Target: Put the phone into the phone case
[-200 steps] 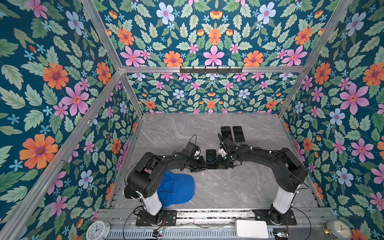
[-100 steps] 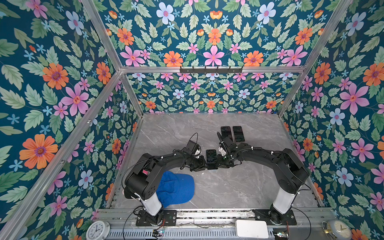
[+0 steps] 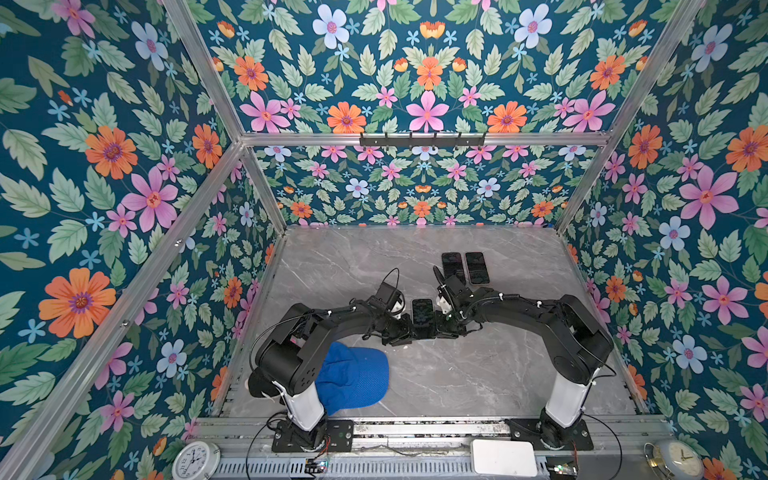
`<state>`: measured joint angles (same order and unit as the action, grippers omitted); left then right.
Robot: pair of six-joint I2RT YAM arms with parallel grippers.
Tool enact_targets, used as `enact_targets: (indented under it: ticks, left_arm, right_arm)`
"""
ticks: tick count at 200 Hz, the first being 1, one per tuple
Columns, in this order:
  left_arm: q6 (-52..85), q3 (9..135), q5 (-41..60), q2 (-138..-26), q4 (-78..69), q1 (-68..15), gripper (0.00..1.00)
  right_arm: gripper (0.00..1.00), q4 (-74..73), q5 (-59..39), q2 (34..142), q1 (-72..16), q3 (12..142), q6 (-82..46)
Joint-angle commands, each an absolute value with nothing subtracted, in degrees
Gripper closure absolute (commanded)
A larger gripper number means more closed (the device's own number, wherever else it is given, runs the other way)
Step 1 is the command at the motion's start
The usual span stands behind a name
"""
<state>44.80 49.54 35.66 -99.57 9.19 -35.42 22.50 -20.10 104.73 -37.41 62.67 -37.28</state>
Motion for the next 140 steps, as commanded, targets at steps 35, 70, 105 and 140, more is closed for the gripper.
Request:
enact_targets:
  ticks: [35,70,105,140]
  left_arm:
    - [44.1,50.2,35.7,-100.3,9.6,-35.4,0.74]
    - [44.2,50.3,35.8,-100.6,9.2,-35.6,0.79]
    - [44.3,50.4,35.8,-100.5,9.2,-35.5,0.82]
    - [44.3,50.6,35.7,-100.2,9.2,-35.7,0.84]
  right_arm:
    - [0.76,20.7,-21.8,104.9,-37.5,62.1,-38.2]
    - [0.79,20.0,-22.3,104.9,-37.5,62.1,-38.4]
    - [0.82,19.7,-22.8,105.2,-37.5,62.1,-38.5]
    - [0.85,19.6,-22.9,105.2,-37.5,62.1,-38.6]
